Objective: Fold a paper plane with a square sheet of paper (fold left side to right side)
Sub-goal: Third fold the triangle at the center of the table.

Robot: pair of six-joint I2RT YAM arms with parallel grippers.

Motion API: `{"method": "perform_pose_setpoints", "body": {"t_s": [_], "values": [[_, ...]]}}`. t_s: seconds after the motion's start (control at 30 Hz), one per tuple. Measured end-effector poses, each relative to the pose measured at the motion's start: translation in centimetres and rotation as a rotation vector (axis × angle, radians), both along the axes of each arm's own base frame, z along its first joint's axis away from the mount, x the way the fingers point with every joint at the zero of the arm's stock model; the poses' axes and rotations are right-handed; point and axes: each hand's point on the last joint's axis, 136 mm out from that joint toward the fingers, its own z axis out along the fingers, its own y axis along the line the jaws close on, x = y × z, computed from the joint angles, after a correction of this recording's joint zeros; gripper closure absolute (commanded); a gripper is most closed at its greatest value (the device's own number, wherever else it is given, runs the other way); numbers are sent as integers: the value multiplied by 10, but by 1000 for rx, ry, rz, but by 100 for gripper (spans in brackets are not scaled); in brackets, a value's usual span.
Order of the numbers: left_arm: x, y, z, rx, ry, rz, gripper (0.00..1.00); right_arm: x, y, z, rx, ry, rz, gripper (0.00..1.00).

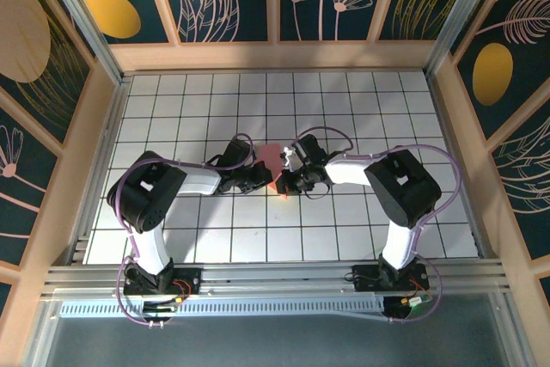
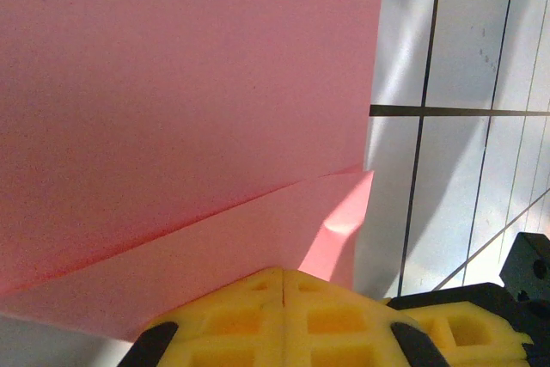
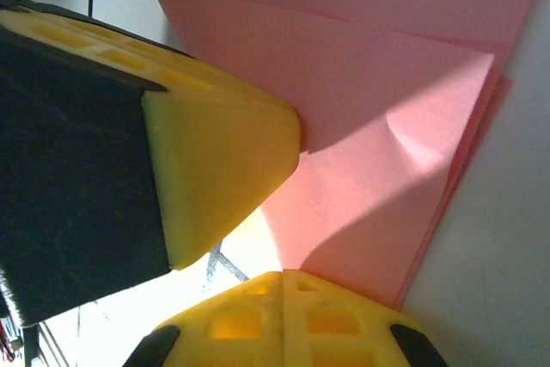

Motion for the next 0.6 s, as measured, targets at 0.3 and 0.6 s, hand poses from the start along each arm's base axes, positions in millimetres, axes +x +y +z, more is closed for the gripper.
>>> {"method": "perform_pose_setpoints", "body": {"t_s": [0.3,0.6], "values": [[0,0,0,1,0,0,100,-1,-1,-3,-3,5,2,100],[0,0,0,1,1,0,100,-15,-13,-4,2,-4,-1,100]]}}
